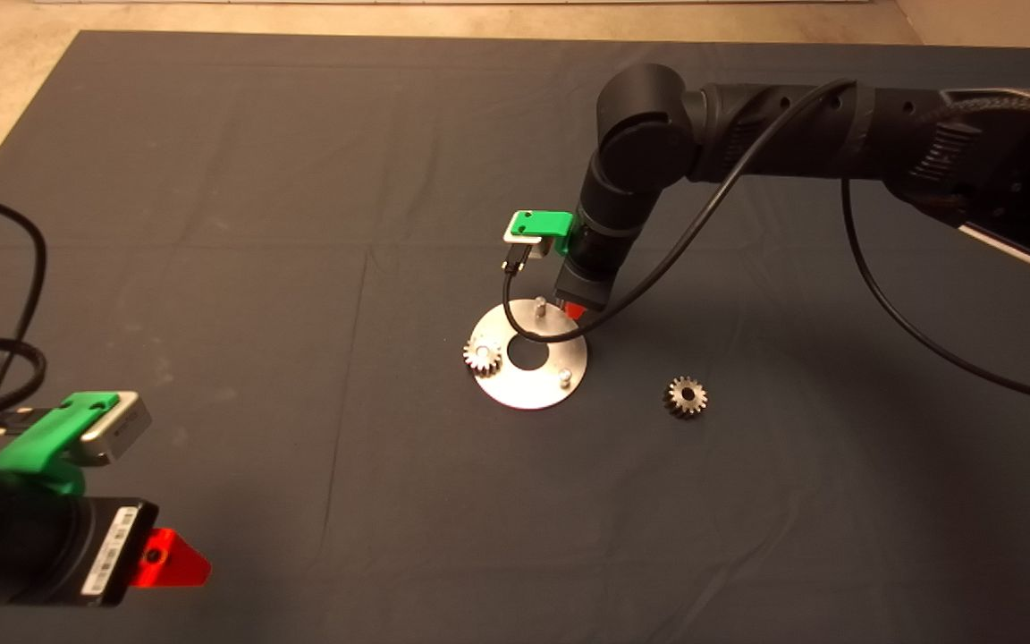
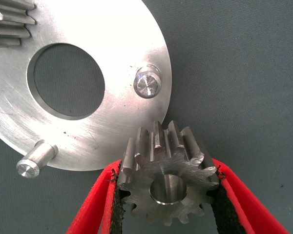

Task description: Install three planetary gears onto the carrier pins

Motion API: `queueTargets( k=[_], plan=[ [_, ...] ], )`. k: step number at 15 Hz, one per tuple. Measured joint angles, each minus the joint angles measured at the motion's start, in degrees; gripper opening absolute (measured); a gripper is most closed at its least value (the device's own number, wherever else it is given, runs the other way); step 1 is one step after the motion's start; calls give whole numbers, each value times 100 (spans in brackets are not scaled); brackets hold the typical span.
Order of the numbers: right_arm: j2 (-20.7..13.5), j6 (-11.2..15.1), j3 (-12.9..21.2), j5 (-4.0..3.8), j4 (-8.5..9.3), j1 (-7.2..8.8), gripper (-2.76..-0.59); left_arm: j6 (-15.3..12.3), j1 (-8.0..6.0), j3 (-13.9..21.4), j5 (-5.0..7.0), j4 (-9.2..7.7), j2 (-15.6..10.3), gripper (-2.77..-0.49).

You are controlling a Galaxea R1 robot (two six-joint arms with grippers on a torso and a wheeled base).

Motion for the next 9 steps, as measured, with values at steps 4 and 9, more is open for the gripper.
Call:
queueTargets(
  k=[4, 9],
  plan=[
    [111, 4, -279, 66, 20, 0, -231, 0, 2, 0, 0, 0, 0, -80],
    [233, 4, -439, 143, 21, 0, -231, 0, 0, 0, 0, 0, 0, -80]
  ],
)
